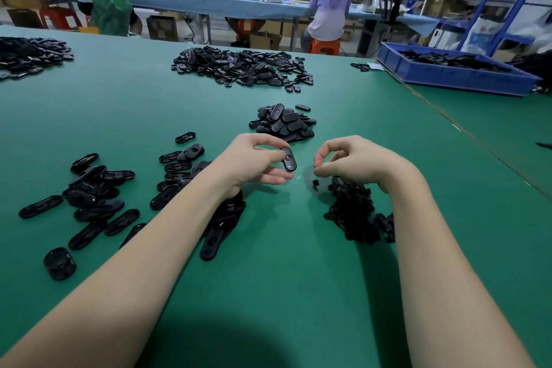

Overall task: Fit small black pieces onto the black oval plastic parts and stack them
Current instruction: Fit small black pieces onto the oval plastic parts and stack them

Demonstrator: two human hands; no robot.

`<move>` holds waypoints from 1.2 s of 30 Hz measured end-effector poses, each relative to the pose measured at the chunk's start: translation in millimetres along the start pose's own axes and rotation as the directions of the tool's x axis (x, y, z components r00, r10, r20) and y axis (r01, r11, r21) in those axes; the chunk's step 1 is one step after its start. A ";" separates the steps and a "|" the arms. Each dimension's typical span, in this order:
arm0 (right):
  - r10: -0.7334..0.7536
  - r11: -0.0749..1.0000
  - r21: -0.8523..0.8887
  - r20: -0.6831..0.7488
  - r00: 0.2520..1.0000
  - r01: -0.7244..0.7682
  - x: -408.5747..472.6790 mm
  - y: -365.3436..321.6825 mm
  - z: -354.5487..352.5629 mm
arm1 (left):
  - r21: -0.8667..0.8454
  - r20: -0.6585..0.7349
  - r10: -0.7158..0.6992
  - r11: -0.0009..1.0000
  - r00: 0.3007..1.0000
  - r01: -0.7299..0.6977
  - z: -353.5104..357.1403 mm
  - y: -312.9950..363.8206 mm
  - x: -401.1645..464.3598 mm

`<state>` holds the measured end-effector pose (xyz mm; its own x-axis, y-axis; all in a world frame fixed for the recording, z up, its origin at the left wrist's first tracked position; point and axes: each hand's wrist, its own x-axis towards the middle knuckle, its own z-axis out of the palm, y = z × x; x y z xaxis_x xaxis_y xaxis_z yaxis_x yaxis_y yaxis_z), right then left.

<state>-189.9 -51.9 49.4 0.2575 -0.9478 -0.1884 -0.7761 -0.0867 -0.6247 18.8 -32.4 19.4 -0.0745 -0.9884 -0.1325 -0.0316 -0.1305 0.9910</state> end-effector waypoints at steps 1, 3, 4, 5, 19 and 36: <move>-0.017 0.998 0.063 -0.012 1.000 0.018 -0.3 -0.3 0.1 | -0.003 -0.001 0.004 1.000 1.000 -0.004 1.2 0.1 0.1; -0.061 0.976 0.205 -0.054 0.997 0.071 -0.4 -1.4 0.4 | -0.007 0.000 0.009 1.000 1.000 -0.009 2.5 0.2 -0.2; -0.080 0.960 0.263 -0.074 0.994 0.096 -0.6 -2.2 0.4 | -0.009 0.004 0.008 1.000 1.000 -0.008 2.7 0.3 -0.5; -0.093 0.947 0.301 -0.085 0.992 0.115 -1.0 -2.8 0.5 | -0.012 0.010 0.005 1.000 1.000 -0.005 2.9 0.6 -0.7; -0.097 0.907 0.398 -0.128 0.987 0.141 -2.6 -6.1 4.9 | 0.033 0.027 0.018 0.999 0.999 -0.018 2.9 -1.6 2.9; 0.036 0.961 0.276 -0.209 0.977 0.023 9.3 -5.7 11.5 | -0.025 0.050 0.059 0.998 0.997 -0.058 6.1 -3.6 1.4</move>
<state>-176.5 -56.7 42.6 0.1030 -0.9935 -0.0486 -0.5804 -0.0204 -0.8141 12.8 -32.8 15.5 -0.1263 -0.9892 -0.0747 -0.0025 -0.0750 0.9972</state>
